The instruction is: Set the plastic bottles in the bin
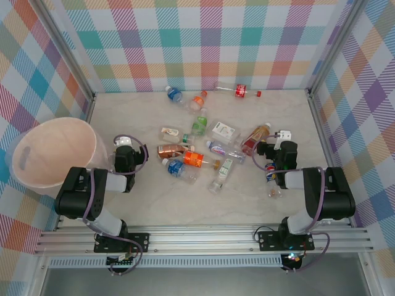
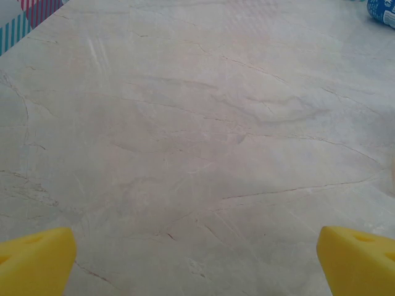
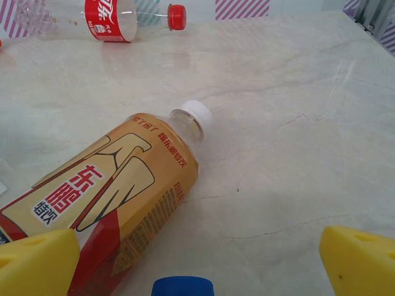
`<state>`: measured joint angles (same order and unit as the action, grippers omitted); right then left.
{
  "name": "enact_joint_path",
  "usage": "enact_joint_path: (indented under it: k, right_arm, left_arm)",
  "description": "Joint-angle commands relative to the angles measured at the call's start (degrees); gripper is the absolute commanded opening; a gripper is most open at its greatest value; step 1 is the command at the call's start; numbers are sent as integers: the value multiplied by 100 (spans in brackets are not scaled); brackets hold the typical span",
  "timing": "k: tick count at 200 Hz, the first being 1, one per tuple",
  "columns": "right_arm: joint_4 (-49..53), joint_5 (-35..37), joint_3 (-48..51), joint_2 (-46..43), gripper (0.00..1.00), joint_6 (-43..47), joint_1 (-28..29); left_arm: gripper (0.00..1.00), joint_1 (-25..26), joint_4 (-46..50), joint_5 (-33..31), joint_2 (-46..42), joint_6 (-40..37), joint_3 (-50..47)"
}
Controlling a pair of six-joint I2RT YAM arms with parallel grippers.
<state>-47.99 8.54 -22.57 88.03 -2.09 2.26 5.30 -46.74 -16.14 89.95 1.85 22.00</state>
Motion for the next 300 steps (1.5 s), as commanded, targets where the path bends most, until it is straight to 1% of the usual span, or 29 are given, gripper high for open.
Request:
enact_joint_path:
  k: [1, 178, 195, 208, 217, 223, 240, 250, 260, 277, 300]
  right_arm:
    - [-207, -52, 24, -5, 100, 14, -19]
    - [-215, -49, 41, -14, 100, 5, -24]
    - [-53, 63, 0, -154, 100, -45, -19]
    - [9, -95, 25, -323, 100, 55, -13]
    - [314, -108, -23, -519, 100, 59, -11]
    - [534, -83, -66, -682, 100, 41, -7]
    - [1136, -46, -232, -1139, 100, 3, -12]
    - [1779, 19, -424, -1391, 100, -117, -7]
    - [2555, 94, -707, -1631, 100, -336, -9]
    - [4226, 149, -1324, -1902, 100, -1162, -8]
    - [6152, 81, -1896, -2063, 100, -1972, -9]
  left_arm:
    - [100, 25, -204, -55, -47, -79, 68]
    - [100, 24, -242, -56, -72, -93, 50]
    - [100, 42, 392, 42, -362, -137, 278]
    - [100, 50, 1475, -61, -637, -72, 722]
    - [100, 77, 2046, -183, -743, -13, 981]
    - [100, 123, 2260, -293, -798, -2, 1090]
    - [100, 299, 2575, -570, -969, 17, 1224]
    - [100, 410, 2748, -674, -1090, 116, 1289]
    - [100, 514, 3028, -721, -1220, 288, 1405]
    - [100, 723, 3715, -833, -1443, 791, 1681]
    - [100, 1061, 4729, -720, -1699, 1491, 2093]
